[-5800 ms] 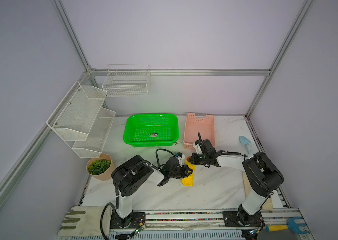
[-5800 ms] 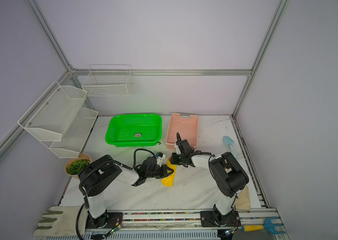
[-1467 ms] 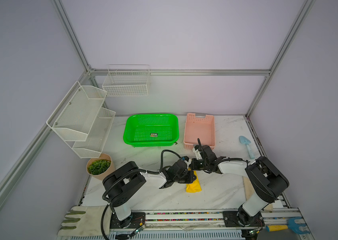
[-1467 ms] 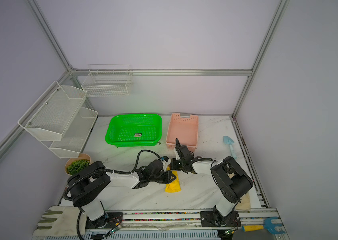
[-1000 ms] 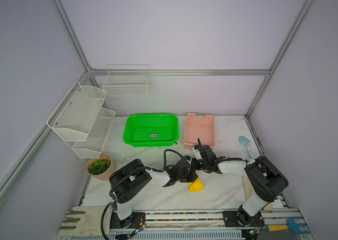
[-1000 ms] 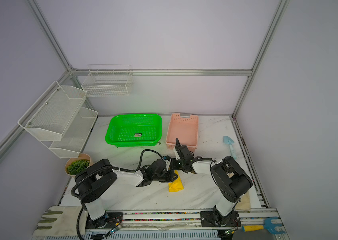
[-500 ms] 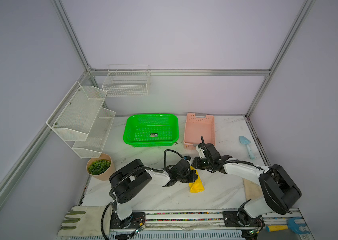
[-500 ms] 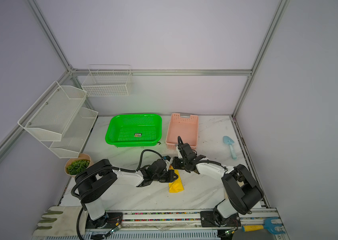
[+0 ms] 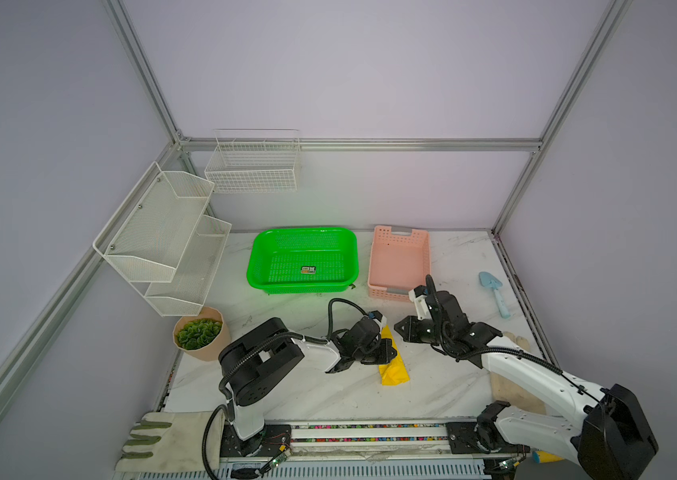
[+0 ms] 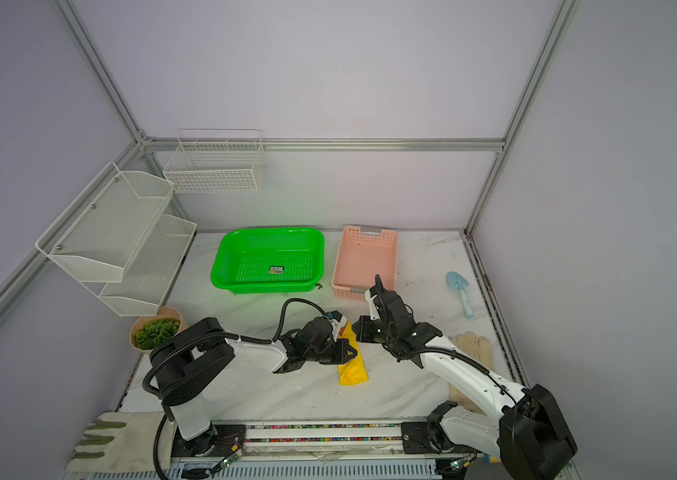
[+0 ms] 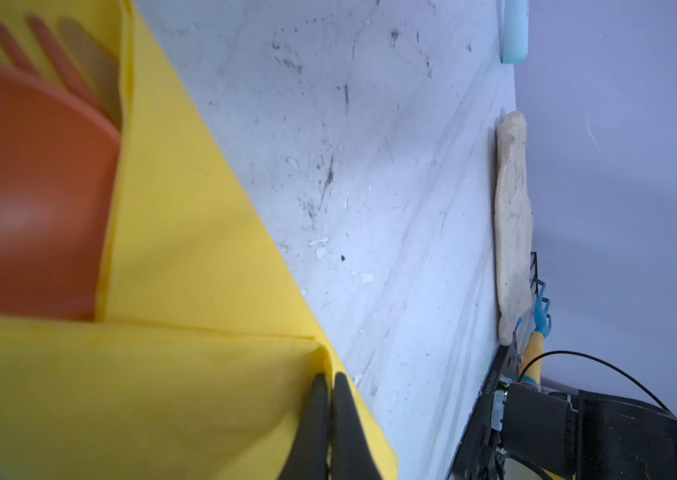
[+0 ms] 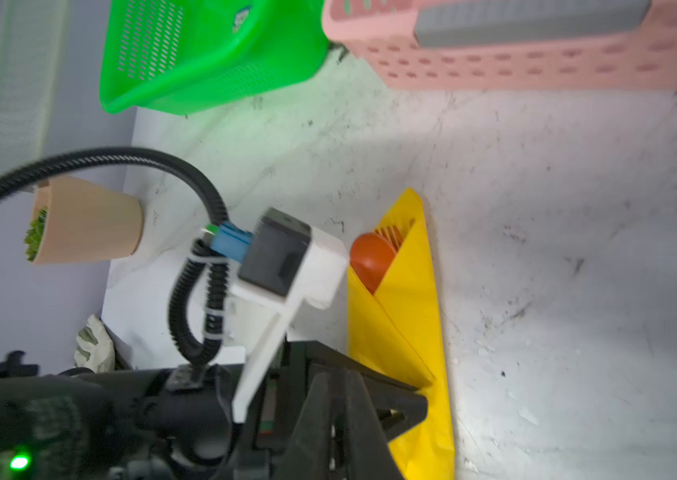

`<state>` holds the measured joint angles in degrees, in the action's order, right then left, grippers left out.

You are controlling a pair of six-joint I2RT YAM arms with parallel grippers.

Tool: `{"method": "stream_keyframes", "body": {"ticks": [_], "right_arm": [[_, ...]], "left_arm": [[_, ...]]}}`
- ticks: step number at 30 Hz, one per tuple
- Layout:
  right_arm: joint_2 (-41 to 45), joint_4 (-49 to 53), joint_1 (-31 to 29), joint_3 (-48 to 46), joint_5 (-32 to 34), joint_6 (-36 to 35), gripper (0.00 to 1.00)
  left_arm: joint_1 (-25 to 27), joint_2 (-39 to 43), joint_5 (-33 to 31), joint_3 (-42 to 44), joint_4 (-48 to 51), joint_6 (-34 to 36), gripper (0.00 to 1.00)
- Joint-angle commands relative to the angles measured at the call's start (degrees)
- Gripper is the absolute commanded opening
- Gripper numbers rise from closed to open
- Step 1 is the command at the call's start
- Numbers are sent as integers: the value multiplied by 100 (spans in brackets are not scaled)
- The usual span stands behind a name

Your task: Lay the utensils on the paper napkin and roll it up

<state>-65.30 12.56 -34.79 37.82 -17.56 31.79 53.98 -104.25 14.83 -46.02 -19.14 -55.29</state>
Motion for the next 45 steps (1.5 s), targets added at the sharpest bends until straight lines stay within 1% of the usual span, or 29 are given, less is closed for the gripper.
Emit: {"method": "stream_keyframes", "body": {"ticks": [1, 5, 14, 24, 29, 33, 45], "right_arm": [[107, 170, -11, -229, -184, 69, 9], [114, 100, -12, -475, -368, 49, 0], [19, -83, -12, -1001, -547, 175, 0], [-137, -617, -52, -1442, -795, 420, 0], [-345, -836, -155, -1526, -757, 526, 0], [-478, -864, -298, -1567, -583, 600, 0], [-458, -941, -386, -1756, -371, 779, 0]], "left_arm": [[-61, 136, 102, 133, -172, 98, 0], [-88, 177, 82, 189, -170, 106, 0], [-155, 201, 83, 219, -195, 105, 0], [-203, 208, 132, 155, -243, 115, 0], [-201, 282, 151, 52, -249, 106, 0], [-203, 309, 172, -69, -255, 105, 0], [-175, 175, 245, -540, -257, 115, 0]]}}
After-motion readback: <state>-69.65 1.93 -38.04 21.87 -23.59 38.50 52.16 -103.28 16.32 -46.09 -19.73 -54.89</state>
